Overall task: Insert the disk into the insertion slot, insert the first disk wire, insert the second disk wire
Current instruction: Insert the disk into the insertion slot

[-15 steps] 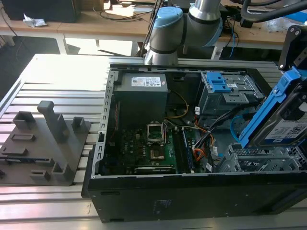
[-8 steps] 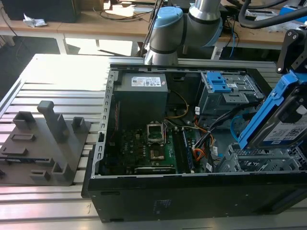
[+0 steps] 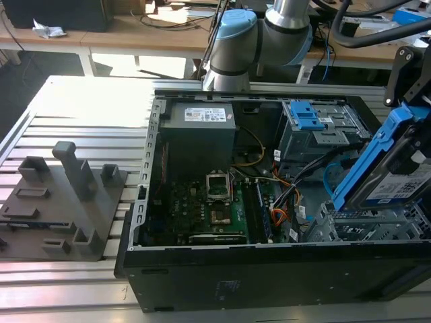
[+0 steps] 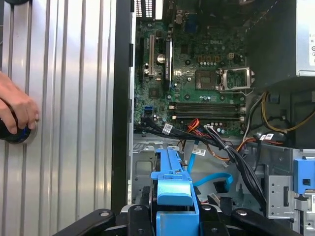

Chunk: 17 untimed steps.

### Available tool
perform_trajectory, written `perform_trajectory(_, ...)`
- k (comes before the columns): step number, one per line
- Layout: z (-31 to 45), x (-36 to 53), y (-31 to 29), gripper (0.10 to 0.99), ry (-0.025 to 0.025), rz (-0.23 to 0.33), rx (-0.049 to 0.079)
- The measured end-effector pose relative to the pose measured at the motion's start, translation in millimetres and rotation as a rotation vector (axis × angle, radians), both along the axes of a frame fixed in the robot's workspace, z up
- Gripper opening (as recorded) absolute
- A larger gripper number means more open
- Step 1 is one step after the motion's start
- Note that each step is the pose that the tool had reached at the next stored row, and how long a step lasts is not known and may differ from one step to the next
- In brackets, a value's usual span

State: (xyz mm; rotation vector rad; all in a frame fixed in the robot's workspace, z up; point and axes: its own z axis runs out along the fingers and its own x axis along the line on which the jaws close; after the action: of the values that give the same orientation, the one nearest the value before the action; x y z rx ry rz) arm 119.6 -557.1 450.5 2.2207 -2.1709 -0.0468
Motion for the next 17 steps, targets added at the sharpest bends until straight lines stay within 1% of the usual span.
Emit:
perform_trajectory(3,0.1,0.0,4.1,0.365,0.0,0.0,0.0)
perform_trajectory(4,0.0,0.0,6.9,0.365,0.0,0.0,0.0)
perform_trajectory(6,0.0,0.0,10.0,0.365,0.0,0.0,0.0)
perform_trajectory(8,0.0,0.0,15.0,0.365,0.0,0.0,0.0)
perform_trajectory(13,-0.5,0.0,20.1,0.365,0.0,0.0,0.0)
perform_trajectory(17,-5.0,0.0,20.6,0.365,0.0,0.0,0.0)
